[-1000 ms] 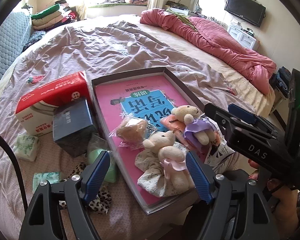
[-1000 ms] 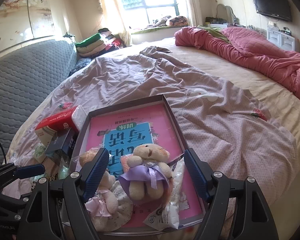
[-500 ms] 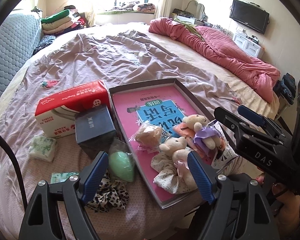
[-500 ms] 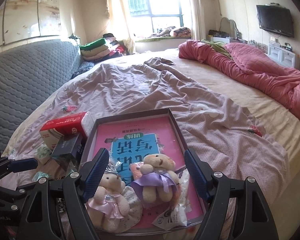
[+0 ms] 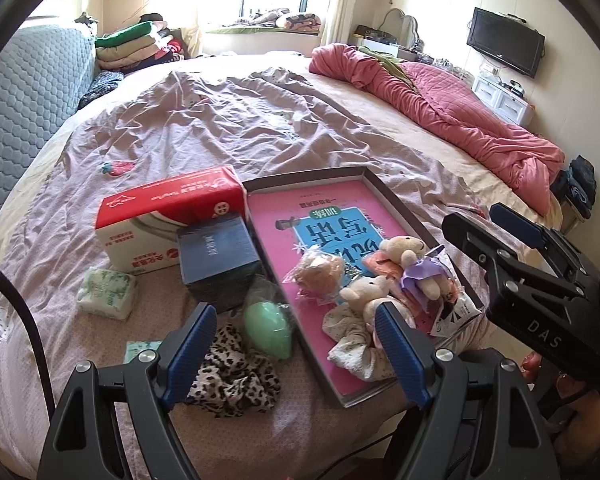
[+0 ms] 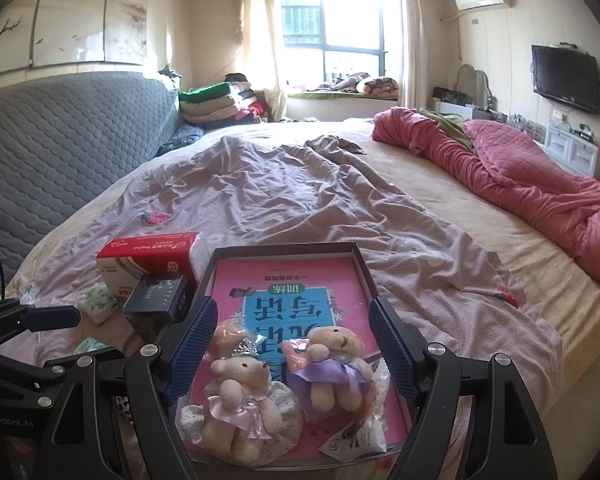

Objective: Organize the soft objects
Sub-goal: 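Withdraw both open tools up from the tray, then move both open tools down toward the wipes pack and leopard scrunchie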

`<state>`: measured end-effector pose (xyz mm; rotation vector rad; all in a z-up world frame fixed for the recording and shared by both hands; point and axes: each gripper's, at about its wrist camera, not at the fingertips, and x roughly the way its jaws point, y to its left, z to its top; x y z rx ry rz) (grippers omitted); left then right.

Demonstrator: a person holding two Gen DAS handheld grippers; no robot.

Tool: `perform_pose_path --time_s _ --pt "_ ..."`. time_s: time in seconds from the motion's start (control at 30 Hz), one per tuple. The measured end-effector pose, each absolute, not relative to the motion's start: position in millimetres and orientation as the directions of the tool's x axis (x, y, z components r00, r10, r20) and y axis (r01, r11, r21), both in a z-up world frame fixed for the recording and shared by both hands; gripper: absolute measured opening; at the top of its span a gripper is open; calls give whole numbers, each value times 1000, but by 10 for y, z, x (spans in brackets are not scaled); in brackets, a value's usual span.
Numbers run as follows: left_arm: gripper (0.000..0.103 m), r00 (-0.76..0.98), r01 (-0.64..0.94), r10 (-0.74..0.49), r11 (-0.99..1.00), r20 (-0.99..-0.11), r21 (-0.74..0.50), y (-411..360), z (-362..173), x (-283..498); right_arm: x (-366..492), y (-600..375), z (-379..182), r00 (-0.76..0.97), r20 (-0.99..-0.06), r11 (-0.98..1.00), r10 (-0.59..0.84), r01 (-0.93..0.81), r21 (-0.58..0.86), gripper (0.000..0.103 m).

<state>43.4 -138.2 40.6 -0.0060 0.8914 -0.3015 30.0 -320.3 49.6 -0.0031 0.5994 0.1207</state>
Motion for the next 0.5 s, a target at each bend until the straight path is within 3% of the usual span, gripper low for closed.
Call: perform_pose_path --time_s 0.5 --pt "81 618 184 -228 972 -752 -143 -971 495 398 252 -2846 646 821 -546 981 167 -193 10 79"
